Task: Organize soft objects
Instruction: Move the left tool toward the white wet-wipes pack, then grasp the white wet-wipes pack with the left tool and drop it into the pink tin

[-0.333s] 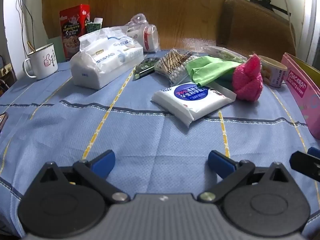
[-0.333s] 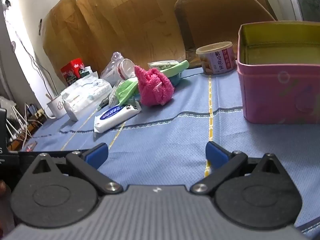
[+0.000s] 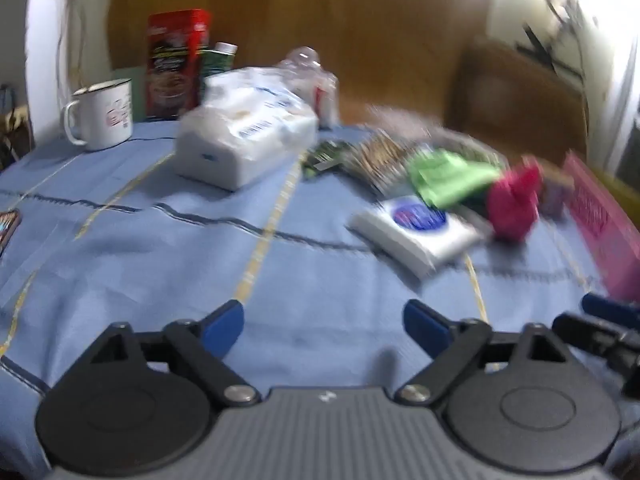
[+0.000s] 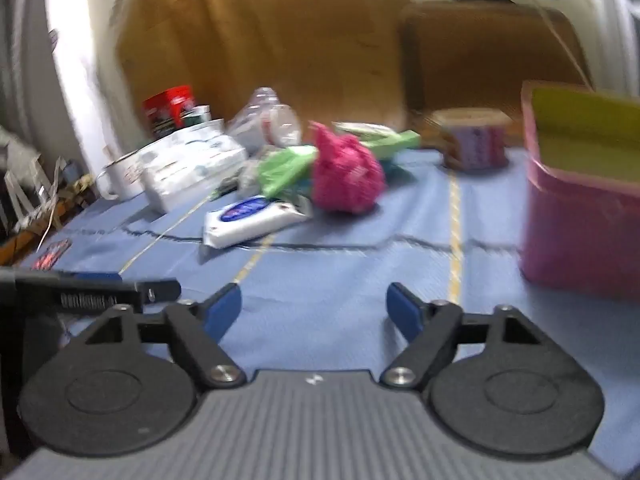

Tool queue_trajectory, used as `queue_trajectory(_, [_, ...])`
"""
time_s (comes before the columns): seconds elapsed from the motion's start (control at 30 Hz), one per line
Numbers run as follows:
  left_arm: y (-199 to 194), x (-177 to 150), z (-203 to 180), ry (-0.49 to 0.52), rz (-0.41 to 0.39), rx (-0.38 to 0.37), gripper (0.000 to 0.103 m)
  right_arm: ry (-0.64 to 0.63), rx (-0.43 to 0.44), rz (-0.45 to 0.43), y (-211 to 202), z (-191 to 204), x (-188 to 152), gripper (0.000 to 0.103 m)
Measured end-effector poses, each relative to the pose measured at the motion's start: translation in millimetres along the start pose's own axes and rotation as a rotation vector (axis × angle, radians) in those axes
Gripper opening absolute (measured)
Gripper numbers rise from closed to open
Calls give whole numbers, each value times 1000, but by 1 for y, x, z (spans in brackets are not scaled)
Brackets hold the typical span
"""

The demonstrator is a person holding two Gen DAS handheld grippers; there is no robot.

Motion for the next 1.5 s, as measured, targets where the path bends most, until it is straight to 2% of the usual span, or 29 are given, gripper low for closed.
queue_trajectory(0.13, [-3,11,29,-105,-7,-49,79,-107,51,37,27,14,25,76])
queue_trajectory(0.2, [-5,13,37,-131,-8,-75,74,-159,42,30,38,30,38,79])
queue_trajectory(0.27, [-7,10,44,-143,-7,-106,72,-196,30,37,51,36,51,93])
queue_trajectory(0.37, [-11,9,51,-152,-16,-137,69,-239,44,86,77,43,65,95])
queue_trajectory(0.43, [-13,10,53,-152,-20,-157,68,-285,-16,114,94,44,69,98])
queue_trajectory(0.47, [-14,10,53,-154,-22,-170,68,-292,-29,138,103,42,71,103])
queue_trajectory(0.57, [-15,10,54,-154,-27,-211,68,-269,-8,161,109,33,71,103])
queue_trajectory(0.6, [-13,11,53,-155,-22,-231,68,-265,-5,152,106,35,70,100])
queue_trajectory(0.63, [-11,12,51,-158,-13,-254,68,-266,12,145,101,37,67,85])
queue_trajectory(0.7, [-5,13,46,-155,18,-310,62,-282,22,130,87,45,60,72])
queue_trajectory(0.73, [-2,14,42,-148,37,-334,58,-283,33,132,81,49,55,59])
queue_trajectory(0.77, [2,14,36,-139,55,-351,57,-275,43,141,75,51,50,41])
queue_trajectory(0.8, [5,14,31,-130,67,-358,57,-250,85,179,72,52,43,30])
queue_trajectory(0.83, [8,14,27,-120,75,-355,57,-234,112,174,67,52,37,28])
queue_trajectory(0.93, [11,27,20,-86,54,-306,58,-249,118,139,50,55,24,31])
queue_trajectory(0.97, [13,38,17,-67,35,-298,59,-220,126,133,47,53,24,37])
queue_trajectory(1.03, [21,54,11,-21,17,-278,61,-171,136,135,49,45,30,39])
queue_trajectory(1.1, [37,68,3,24,33,-269,62,-144,110,135,51,39,33,39])
queue_trajectory(1.17, [54,76,-7,76,77,-310,60,-118,107,130,51,33,32,39])
queue_trajectory(1.2, [62,77,-13,97,101,-322,59,-111,105,126,51,32,33,40])
queue_trajectory(1.27, [69,74,-25,147,119,-305,44,-116,84,112,54,32,35,49])
queue_trajectory(1.3, [69,71,-31,169,121,-301,43,-122,74,104,54,31,33,50])
queue_trajectory(1.37, [63,62,-40,186,131,-342,38,-125,61,99,57,28,33,51])
queue_trajectory(1.5, [42,39,-52,213,129,-340,38,-102,50,100,54,19,28,53])
Point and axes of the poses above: each gripper's, at about its wrist camera, not at the fingertips, and y roughly the way its jaws point, z to its left, x to its top, the point moved 2 cm from there along y, roughly the way its jaws point, and after that the axes turned 9 degrees about z, right-handed, at the moved point
